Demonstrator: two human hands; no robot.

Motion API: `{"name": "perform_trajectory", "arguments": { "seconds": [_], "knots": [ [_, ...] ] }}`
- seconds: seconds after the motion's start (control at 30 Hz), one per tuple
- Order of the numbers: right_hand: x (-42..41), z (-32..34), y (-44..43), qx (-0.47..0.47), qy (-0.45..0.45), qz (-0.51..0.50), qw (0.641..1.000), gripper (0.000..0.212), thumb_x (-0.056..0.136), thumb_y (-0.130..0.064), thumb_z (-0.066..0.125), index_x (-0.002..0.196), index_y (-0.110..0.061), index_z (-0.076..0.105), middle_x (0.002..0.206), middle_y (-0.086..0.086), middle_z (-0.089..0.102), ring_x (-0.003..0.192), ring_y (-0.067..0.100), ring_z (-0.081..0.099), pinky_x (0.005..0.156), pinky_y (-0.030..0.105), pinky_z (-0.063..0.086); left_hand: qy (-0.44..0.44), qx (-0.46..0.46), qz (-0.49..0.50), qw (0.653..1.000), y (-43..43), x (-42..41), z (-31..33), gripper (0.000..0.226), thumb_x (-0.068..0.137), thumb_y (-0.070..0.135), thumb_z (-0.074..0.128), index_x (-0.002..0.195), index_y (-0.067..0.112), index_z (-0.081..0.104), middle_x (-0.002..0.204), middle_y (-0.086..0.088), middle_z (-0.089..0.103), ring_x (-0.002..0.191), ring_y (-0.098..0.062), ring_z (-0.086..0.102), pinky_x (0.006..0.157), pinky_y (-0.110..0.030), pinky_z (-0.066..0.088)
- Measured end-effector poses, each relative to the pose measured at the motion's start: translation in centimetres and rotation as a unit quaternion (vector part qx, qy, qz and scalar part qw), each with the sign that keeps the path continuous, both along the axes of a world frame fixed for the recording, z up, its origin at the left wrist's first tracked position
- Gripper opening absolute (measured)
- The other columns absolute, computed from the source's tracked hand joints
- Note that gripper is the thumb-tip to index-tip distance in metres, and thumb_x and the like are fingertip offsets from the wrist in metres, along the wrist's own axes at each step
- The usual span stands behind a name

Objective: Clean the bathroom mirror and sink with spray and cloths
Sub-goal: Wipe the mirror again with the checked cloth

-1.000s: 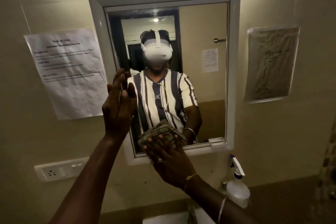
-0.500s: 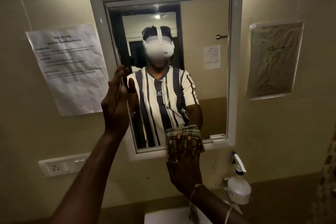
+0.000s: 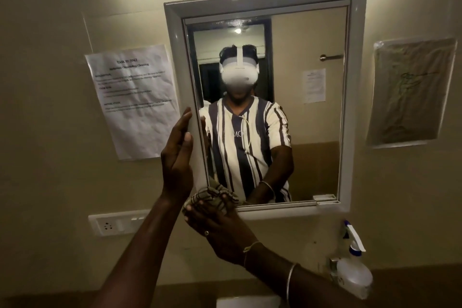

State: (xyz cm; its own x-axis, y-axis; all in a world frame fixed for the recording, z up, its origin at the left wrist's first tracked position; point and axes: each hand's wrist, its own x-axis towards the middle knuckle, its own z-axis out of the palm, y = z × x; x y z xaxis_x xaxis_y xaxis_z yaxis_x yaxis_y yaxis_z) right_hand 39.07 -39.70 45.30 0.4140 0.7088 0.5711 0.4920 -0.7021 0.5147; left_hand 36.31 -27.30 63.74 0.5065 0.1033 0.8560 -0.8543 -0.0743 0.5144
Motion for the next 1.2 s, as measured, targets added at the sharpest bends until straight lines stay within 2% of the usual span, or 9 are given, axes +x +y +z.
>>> {"name": "perform_trajectory", "arguments": {
  "seconds": [0.13,0.27,0.4,0.47,0.63,0.83,1.0,1.1,1.2],
  "knots": [
    [0.9,2.8,0.9,0.025,0.003,0.032,0.999,0.064,0.103,-0.037,0.044,0.162,-0.025,0.023,0.172,0.003,0.004,0.159,0.032,-0.001,0.117,0.072,0.019,-0.002,-0.042,0.011,0.999,1.0,-0.1,0.2,0.041,0.108,0.009,0.036,0.147,0.01,0.048,0.155,-0.007,0.049,0.148,-0.02,0.039,0.123,-0.052,0.028],
    [1.6,9.4,1.9,0.126,-0.041,0.046,0.99,0.069,0.101,-0.039,0.05,0.161,-0.022,0.021,0.172,0.005,0.006,0.158,0.034,-0.004,0.12,0.07,0.014,-0.009,-0.06,-0.005,0.998,1.4,0.0,0.6,0.041,0.109,0.01,0.035,0.148,0.006,0.046,0.155,-0.008,0.048,0.148,-0.021,0.039,0.124,-0.05,0.027],
    [2.2,16.7,2.5,0.15,-0.091,0.034,0.984,0.066,0.103,-0.041,0.042,0.163,-0.022,0.02,0.172,0.007,0.009,0.158,0.035,-0.003,0.122,0.066,0.004,-0.021,-0.075,-0.009,0.997,1.0,-0.4,1.6,0.042,0.108,0.001,0.031,0.149,-0.002,0.042,0.155,-0.013,0.046,0.147,-0.018,0.04,0.12,-0.031,0.035],
    [2.4,19.9,2.6,0.164,-0.113,0.037,0.979,0.067,0.103,-0.041,0.041,0.163,-0.02,0.021,0.171,0.009,0.012,0.158,0.036,-0.003,0.122,0.066,0.006,-0.035,-0.07,-0.004,0.997,0.7,-0.7,2.1,0.043,0.107,-0.001,0.031,0.149,-0.003,0.04,0.157,-0.013,0.044,0.148,-0.016,0.038,0.118,-0.025,0.035],
    [2.7,26.4,2.9,0.18,-0.164,0.025,0.97,0.066,0.102,-0.043,0.039,0.162,-0.021,0.024,0.171,0.009,0.014,0.158,0.037,0.005,0.122,0.064,0.004,-0.041,-0.069,0.009,0.997,0.3,-0.4,2.6,0.043,0.108,0.003,0.033,0.15,0.001,0.042,0.16,-0.007,0.04,0.151,-0.014,0.033,0.125,-0.038,0.028],
    [3.5,32.3,3.3,0.177,-0.202,0.003,0.963,0.066,0.1,-0.042,0.036,0.161,-0.021,0.027,0.17,0.01,0.017,0.157,0.041,0.006,0.121,0.064,0.005,-0.037,-0.065,0.035,0.997,-0.4,0.0,2.9,0.046,0.107,0.012,0.035,0.153,0.006,0.039,0.162,0.0,0.037,0.152,-0.01,0.029,0.126,-0.042,0.024],
    [3.5,36.4,3.3,0.181,-0.235,-0.016,0.955,0.063,0.099,-0.042,0.033,0.16,-0.025,0.031,0.17,0.008,0.02,0.157,0.038,0.009,0.121,0.064,0.002,-0.028,-0.059,0.046,0.997,-0.9,0.5,3.0,0.049,0.106,0.019,0.038,0.155,0.014,0.037,0.162,0.005,0.037,0.151,-0.007,0.029,0.127,-0.04,0.024],
    [3.6,37.9,2.7,0.177,-0.25,-0.012,0.952,0.062,0.099,-0.043,0.033,0.158,-0.027,0.035,0.169,0.007,0.024,0.157,0.036,0.012,0.12,0.064,0.007,-0.026,-0.053,0.057,0.997,-1.2,0.8,2.8,0.049,0.105,0.02,0.038,0.155,0.016,0.038,0.162,0.008,0.037,0.151,-0.005,0.028,0.126,-0.039,0.024],
    [3.9,38.3,1.3,0.182,-0.262,-0.012,0.948,0.062,0.1,-0.045,0.035,0.159,-0.029,0.033,0.169,0.007,0.024,0.157,0.035,0.014,0.12,0.063,0.009,-0.025,-0.051,0.065,0.996,-1.6,1.2,2.6,0.049,0.105,0.018,0.038,0.154,0.013,0.039,0.162,0.01,0.037,0.151,-0.005,0.029,0.126,-0.045,0.026]
  ]
}}
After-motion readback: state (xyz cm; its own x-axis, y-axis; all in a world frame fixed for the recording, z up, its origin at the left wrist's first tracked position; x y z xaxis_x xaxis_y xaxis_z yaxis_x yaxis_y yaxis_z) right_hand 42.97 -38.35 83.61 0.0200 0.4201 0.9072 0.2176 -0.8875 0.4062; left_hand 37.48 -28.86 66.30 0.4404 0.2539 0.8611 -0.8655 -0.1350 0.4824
